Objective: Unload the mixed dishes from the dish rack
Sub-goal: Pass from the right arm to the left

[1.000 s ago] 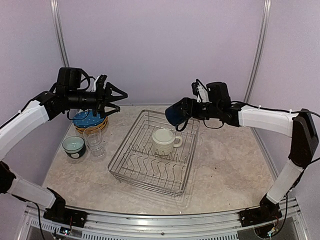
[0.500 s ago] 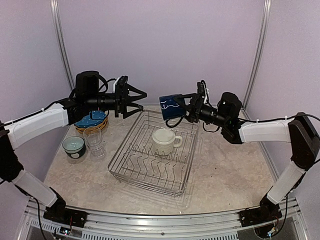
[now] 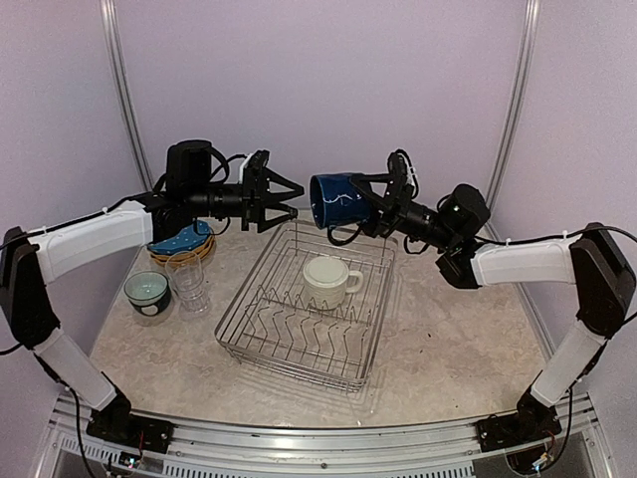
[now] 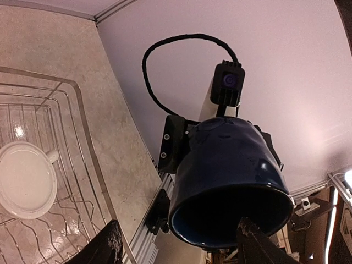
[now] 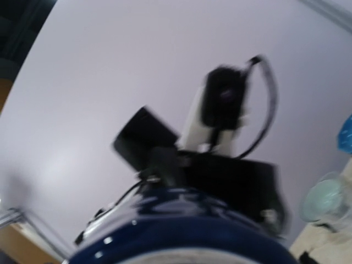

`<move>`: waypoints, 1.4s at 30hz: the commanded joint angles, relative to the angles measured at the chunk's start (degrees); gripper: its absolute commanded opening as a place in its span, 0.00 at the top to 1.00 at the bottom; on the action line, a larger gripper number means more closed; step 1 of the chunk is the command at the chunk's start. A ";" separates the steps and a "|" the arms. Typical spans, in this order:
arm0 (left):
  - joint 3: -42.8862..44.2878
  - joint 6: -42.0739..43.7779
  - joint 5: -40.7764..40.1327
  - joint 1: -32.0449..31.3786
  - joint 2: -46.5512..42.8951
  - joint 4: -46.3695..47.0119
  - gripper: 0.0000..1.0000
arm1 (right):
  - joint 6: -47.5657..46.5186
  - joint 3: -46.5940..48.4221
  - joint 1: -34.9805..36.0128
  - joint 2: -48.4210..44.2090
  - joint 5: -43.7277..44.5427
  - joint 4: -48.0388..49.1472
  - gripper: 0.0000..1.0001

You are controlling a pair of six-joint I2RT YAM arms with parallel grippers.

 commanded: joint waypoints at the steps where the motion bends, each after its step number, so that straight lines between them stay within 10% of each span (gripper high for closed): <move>1: 2.97 -1.15 6.18 -1.75 3.54 5.64 0.37 | 4.63 2.92 1.77 1.21 -0.75 8.22 0.68; 9: 6.02 -1.96 6.61 -3.20 6.50 6.48 0.56 | 9.99 3.97 3.23 4.42 -0.49 13.75 0.68; 18: 6.52 0.20 1.51 -4.09 6.73 1.15 1.00 | 5.05 2.91 2.96 3.29 -0.64 7.23 0.59; 27: 3.70 2.65 -4.04 -4.27 2.73 -2.73 1.00 | 0.89 -0.04 1.36 2.17 -1.41 1.91 0.35; 33: 5.16 2.07 -8.54 -4.18 2.21 -8.32 1.00 | -3.71 -0.97 1.03 1.08 -1.03 -3.75 0.01; 42: 6.30 1.11 -17.12 -3.01 2.09 -18.98 1.00 | -9.09 -2.45 -0.61 0.99 -1.57 -13.36 0.00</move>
